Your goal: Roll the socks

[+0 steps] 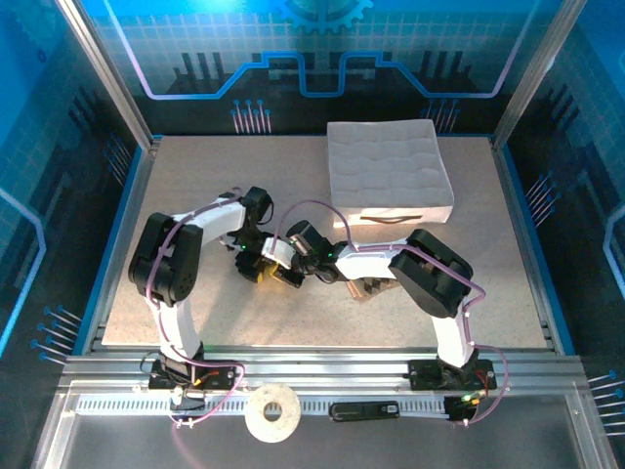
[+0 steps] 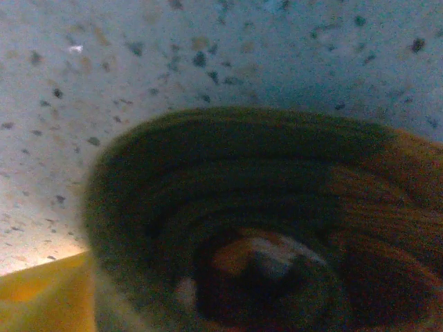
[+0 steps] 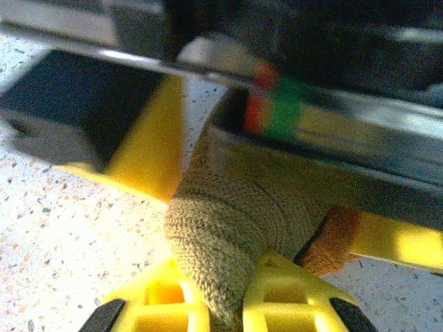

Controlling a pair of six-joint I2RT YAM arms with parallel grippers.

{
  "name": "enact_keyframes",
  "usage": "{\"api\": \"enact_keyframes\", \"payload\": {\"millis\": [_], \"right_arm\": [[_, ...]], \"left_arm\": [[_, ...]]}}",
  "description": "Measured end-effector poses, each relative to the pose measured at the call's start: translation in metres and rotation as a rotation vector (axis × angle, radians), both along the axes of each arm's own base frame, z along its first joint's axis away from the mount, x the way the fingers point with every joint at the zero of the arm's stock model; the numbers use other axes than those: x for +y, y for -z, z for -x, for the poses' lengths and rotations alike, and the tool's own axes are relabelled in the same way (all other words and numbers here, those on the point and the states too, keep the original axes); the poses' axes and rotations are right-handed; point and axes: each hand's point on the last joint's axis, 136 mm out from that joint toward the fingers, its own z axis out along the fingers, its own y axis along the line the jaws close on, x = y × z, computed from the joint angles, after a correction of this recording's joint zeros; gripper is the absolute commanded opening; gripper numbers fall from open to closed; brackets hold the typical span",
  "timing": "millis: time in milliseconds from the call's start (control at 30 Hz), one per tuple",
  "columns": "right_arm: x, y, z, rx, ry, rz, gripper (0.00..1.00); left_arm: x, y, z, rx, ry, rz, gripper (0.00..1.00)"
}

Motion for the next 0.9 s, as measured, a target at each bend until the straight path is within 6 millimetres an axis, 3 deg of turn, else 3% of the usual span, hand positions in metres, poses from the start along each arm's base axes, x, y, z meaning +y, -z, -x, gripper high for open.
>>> {"api": "enact_keyframes", "payload": {"millis": [33,133,300,333,433,500,567,633,800,900], "right_arm": [[0.000,0.000,0.000,0.001,0.002,0.001,0.00],[-0.002,0.001,-0.002,-0.001,0.009,0.005,0.00],[0.000,-0.001,0.001,0.011,0.003,-0.004,0.03],[0.000,-0.002,0.002,0.017,0.002,-0.007,0.11],[-0.002,-0.010,0.004,0.037,0.017,-0.013,0.48],[-0.009,-0.020,0.002,0.040,0.058,-0.009,0.58],[-0.021,-0.038,-0.004,0.034,0.121,-0.023,0.71],[-0.041,-0.069,-0.012,0.048,0.236,-0.082,0.84],[-0.100,-0.153,-0.039,0.137,0.521,-0.321,0.93],[-0.113,-0.169,-0.032,0.251,0.602,-0.439,0.94]], "left_arm": [[0.000,0.000,-0.001,-0.004,0.003,0.000,0.48],[0.000,-0.002,0.003,-0.019,0.016,0.003,0.40],[0.004,-0.006,0.009,-0.056,-0.002,0.004,0.18],[0.004,-0.007,0.011,-0.060,-0.005,0.006,0.14],[0.001,-0.015,0.013,-0.087,-0.011,0.032,0.13],[-0.005,-0.029,0.013,-0.117,-0.019,0.068,0.13],[-0.010,-0.047,0.011,-0.160,-0.019,0.110,0.13],[-0.016,-0.065,0.008,-0.204,-0.026,0.155,0.13],[-0.022,-0.086,0.003,-0.244,-0.043,0.218,0.14],[-0.023,-0.088,0.003,-0.233,-0.062,0.235,0.14]]}}
